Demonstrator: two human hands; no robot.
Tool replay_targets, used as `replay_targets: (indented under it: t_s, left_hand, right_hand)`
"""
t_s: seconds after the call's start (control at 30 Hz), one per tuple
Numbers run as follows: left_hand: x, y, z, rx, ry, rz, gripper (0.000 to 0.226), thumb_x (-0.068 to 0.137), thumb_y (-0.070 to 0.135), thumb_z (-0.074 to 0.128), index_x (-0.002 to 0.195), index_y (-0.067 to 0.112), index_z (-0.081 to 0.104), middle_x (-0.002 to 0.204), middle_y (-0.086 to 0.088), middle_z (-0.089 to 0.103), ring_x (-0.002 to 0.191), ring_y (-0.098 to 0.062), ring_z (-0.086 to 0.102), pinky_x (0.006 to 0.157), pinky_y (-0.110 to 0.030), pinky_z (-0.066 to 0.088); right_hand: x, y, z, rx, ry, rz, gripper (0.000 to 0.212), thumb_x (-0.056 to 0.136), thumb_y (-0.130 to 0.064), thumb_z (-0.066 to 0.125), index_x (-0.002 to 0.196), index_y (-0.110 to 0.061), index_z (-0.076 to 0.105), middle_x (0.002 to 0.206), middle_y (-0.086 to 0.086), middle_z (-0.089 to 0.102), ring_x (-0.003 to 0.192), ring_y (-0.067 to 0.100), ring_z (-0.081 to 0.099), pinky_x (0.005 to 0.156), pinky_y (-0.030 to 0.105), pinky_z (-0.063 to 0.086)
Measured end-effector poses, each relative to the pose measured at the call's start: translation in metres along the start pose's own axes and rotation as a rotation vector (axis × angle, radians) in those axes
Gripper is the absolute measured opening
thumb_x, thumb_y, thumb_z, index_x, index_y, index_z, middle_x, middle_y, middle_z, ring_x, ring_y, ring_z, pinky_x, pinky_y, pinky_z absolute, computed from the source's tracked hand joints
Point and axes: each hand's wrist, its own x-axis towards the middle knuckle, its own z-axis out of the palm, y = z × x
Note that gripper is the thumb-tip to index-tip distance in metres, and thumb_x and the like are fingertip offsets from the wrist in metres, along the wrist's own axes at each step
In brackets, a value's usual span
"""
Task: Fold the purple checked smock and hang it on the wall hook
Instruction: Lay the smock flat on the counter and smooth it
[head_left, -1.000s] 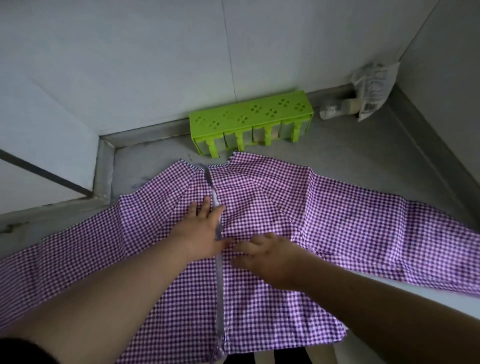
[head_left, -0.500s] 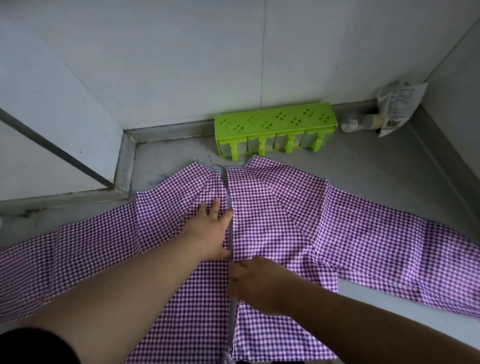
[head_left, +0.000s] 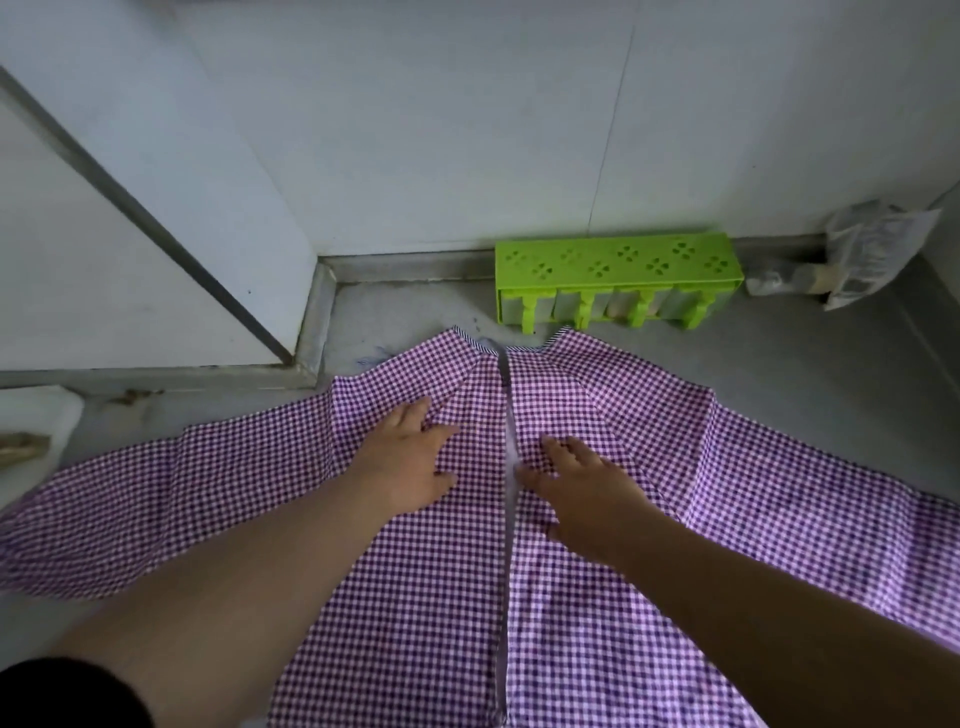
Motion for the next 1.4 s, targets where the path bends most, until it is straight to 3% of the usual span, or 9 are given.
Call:
replay_targets:
  t_s: [0.13, 0.27, 0.43, 0.57, 0.7, 0.8, 1.03, 1.2, 1.4]
  left_hand:
    - [-0.007, -0.017, -0.004, -0.083, -0.096, -0.036, 0.074, 0.099, 0.062, 0.054, 0.163, 0.047, 0.019, 0.176, 0.003, 0.001, 0.161, -0.032, 0.004, 0.128, -0.053, 0.017]
    - [0.007, -0.025, -0.02, -0.11, -0.026, -0.018, 0.053, 0.101, 0.057, 0.053, 0.152, 0.045, 0.044, 0.172, 0.001, 0.017, 0.157, -0.029, 0.019, 0.127, -0.049, 0.026]
    - [0.044, -0.035, -0.035, -0.191, -0.048, -0.043, 0.019, 0.099, 0.052, 0.057, 0.113, 0.044, 0.066, 0.167, 0.001, 0.029, 0.151, -0.022, 0.033, 0.125, -0.043, 0.031]
    - [0.065, -0.043, -0.04, -0.192, 0.066, -0.181, 0.07, 0.095, 0.051, 0.064, 0.158, 0.034, 0.039, 0.169, -0.002, 0.028, 0.15, -0.029, 0.038, 0.124, -0.051, 0.034]
    - [0.078, -0.055, -0.035, -0.244, 0.075, -0.334, 0.105, 0.075, 0.064, 0.076, 0.161, 0.03, 0.025, 0.163, -0.003, 0.041, 0.142, -0.03, 0.049, 0.115, -0.057, 0.044]
    - [0.08, -0.058, -0.036, -0.226, 0.054, -0.366, 0.099, 0.076, 0.069, 0.076, 0.154, 0.023, 0.038, 0.152, -0.005, 0.054, 0.131, -0.029, 0.059, 0.107, -0.052, 0.051]
    - [0.069, -0.041, -0.044, 0.247, 0.037, -0.281, 0.064, 0.095, 0.075, 0.046, 0.133, 0.028, 0.066, 0.137, -0.002, 0.063, 0.131, -0.025, 0.051, 0.112, -0.047, 0.032]
    - [0.052, -0.032, -0.055, 0.042, -0.038, -0.285, 0.053, 0.101, 0.067, 0.041, 0.113, 0.023, 0.069, 0.099, 0.004, 0.07, 0.091, -0.018, 0.066, 0.096, -0.041, 0.053]
    - [0.009, -0.023, -0.088, -0.068, -0.009, -0.23, 0.053, 0.104, 0.063, 0.037, 0.109, 0.02, 0.067, 0.095, 0.002, 0.068, 0.086, -0.017, 0.066, 0.085, -0.04, 0.057]
  right_hand:
    - [-0.008, 0.017, 0.0, 0.13, 0.026, -0.017, 0.072, 0.095, -0.055, 0.057, 0.157, -0.05, 0.02, 0.172, -0.008, 0.012, 0.157, 0.023, 0.017, 0.122, 0.055, 0.03]
    - [-0.013, 0.054, -0.008, 0.324, 0.343, 0.242, 0.044, 0.095, -0.031, 0.061, 0.137, -0.04, 0.06, 0.159, -0.005, 0.041, 0.141, 0.025, 0.045, 0.116, 0.045, 0.04]
    - [-0.01, 0.096, -0.021, 0.408, 0.393, 0.465, 0.037, 0.091, -0.025, 0.069, 0.127, -0.028, 0.068, 0.165, 0.008, 0.029, 0.133, 0.033, 0.056, 0.105, 0.045, 0.05]
    - [0.011, 0.111, -0.029, 0.455, 0.26, 0.55, 0.06, 0.089, -0.031, 0.072, 0.144, -0.026, 0.051, 0.169, 0.012, 0.016, 0.135, 0.036, 0.054, 0.111, 0.047, 0.046]
    - [0.021, 0.114, -0.024, 0.488, 0.219, 0.557, 0.098, 0.079, -0.039, 0.085, 0.157, -0.015, 0.031, 0.161, 0.018, 0.031, 0.145, 0.038, 0.041, 0.117, 0.051, 0.039]
    - [0.02, 0.111, -0.02, 0.539, 0.203, 0.611, 0.104, 0.081, -0.041, 0.084, 0.16, -0.018, 0.02, 0.154, 0.021, 0.034, 0.141, 0.043, 0.044, 0.113, 0.054, 0.042]
    - [0.006, 0.103, -0.025, 0.452, 0.083, 0.522, 0.051, 0.097, -0.044, 0.06, 0.142, -0.02, 0.055, 0.133, 0.01, 0.067, 0.116, 0.029, 0.066, 0.101, 0.042, 0.054]
    - [-0.01, 0.098, -0.027, 0.477, 0.056, 0.573, 0.043, 0.097, -0.043, 0.056, 0.13, -0.016, 0.062, 0.124, 0.008, 0.069, 0.11, 0.026, 0.065, 0.094, 0.035, 0.054]
    - [-0.035, 0.093, -0.034, 0.715, 0.135, 0.568, 0.025, 0.098, -0.044, 0.058, 0.101, -0.02, 0.063, 0.092, -0.003, 0.066, 0.082, 0.014, 0.063, 0.067, 0.028, 0.046]
